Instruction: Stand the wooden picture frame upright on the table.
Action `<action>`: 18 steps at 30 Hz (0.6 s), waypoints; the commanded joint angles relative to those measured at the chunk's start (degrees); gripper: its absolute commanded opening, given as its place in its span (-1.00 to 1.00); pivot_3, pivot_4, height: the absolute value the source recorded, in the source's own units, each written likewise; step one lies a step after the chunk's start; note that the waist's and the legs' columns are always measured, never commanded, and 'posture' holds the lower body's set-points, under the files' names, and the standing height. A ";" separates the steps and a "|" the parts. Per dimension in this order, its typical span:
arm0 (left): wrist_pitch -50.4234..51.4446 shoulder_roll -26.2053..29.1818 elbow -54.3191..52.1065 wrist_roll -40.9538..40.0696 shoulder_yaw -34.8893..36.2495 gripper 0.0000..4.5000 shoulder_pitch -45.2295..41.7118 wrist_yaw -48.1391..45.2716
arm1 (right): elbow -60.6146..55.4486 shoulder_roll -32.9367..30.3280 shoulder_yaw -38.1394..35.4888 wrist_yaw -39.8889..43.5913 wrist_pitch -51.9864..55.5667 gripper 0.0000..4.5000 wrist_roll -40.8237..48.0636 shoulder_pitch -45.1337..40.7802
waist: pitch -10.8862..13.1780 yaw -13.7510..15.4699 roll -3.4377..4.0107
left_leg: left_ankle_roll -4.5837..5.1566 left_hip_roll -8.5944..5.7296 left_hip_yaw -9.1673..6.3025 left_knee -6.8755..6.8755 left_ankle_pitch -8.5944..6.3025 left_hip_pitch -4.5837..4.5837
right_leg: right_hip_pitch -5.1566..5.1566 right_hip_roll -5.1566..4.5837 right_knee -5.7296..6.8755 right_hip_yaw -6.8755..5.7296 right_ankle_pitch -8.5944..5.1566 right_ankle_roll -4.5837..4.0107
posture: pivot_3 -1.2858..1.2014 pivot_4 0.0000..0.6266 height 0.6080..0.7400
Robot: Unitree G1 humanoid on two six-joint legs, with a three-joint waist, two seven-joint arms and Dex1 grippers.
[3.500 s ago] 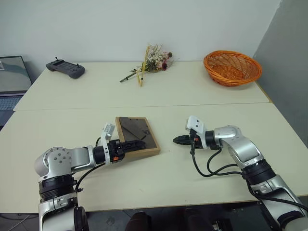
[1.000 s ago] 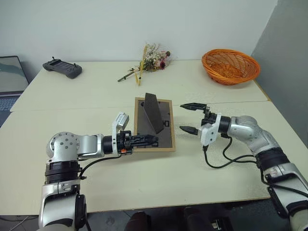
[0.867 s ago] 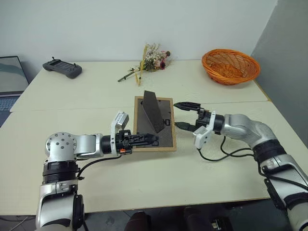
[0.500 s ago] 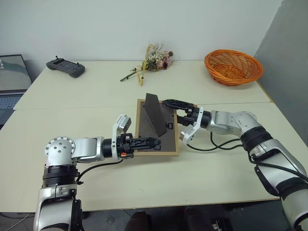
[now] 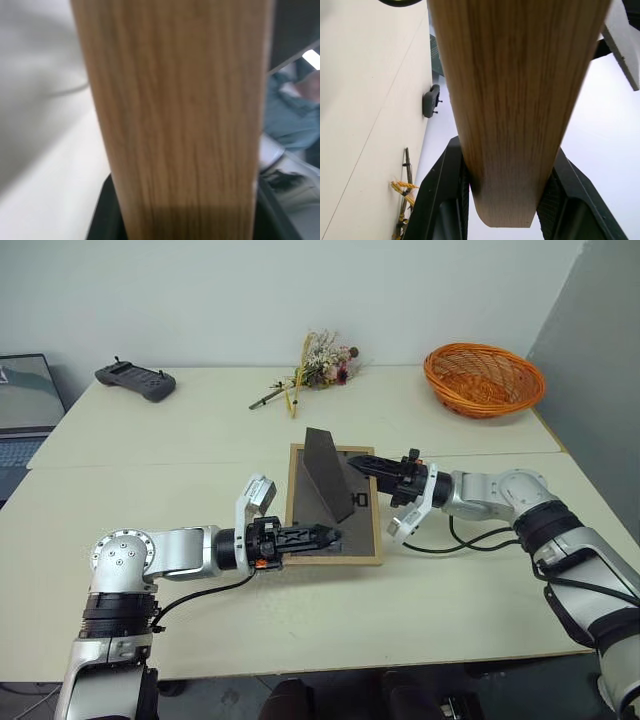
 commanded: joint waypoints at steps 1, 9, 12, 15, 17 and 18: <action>-3.30 4.25 2.58 7.00 3.04 0.14 -1.26 -4.57 | -1.73 -1.59 -1.31 -1.55 -3.72 -0.41 4.21 -1.90 | 0.00 -0.07 0.00 | 0.00 0.01 0.00 -0.01 0.00 0.01 | 0.00 0.02 0.00 0.00 0.00 0.00 | 0.03 -0.52 1.00; -15.70 12.51 -7.02 26.90 2.79 0.82 -1.82 -14.33 | 11.60 1.49 -1.89 17.62 -12.60 -0.42 21.86 -1.74 | 0.01 -0.16 -0.02 | 0.01 0.02 0.03 -0.04 -0.01 0.02 | 0.02 0.03 -0.07 0.02 0.00 0.00 | 0.03 -0.52 1.00; -22.26 15.69 -18.18 37.83 0.10 1.00 2.80 -13.29 | 12.44 7.41 -5.68 50.84 -1.62 -0.42 54.10 2.63 | 0.08 -0.61 -0.24 | 0.02 0.10 0.05 -0.04 -0.01 0.09 | 0.12 0.03 -0.10 0.01 0.00 -0.01 | 0.03 -0.52 1.00; -29.84 15.63 -25.65 48.54 -1.19 1.00 7.18 -9.52 | -1.63 11.53 -13.22 80.74 29.66 -0.43 82.17 7.14 | 0.11 -0.59 -0.19 | 0.08 0.17 -0.01 -0.03 -0.04 0.14 | 0.23 0.03 -0.12 -0.01 0.00 -0.01 | 0.03 -0.52 1.00; -33.14 15.09 -29.02 52.72 -1.47 1.00 10.05 -8.93 | -7.01 12.69 -16.86 87.88 45.88 -0.43 90.39 7.59 | 0.18 -0.24 -0.08 | 0.24 0.19 -0.02 -0.03 -0.13 0.11 | 0.22 0.02 -0.10 -0.05 0.01 -0.01 | 0.03 -0.52 1.00; -34.40 14.50 -30.30 53.98 -1.35 1.00 11.20 -8.84 | -8.74 13.03 -18.23 89.45 51.66 -0.43 92.50 7.56 | 0.18 0.01 -0.08 | 0.40 0.19 -0.03 -0.04 -0.23 0.09 | 0.21 0.00 -0.10 -0.08 0.01 -0.01 | 0.03 -0.52 1.00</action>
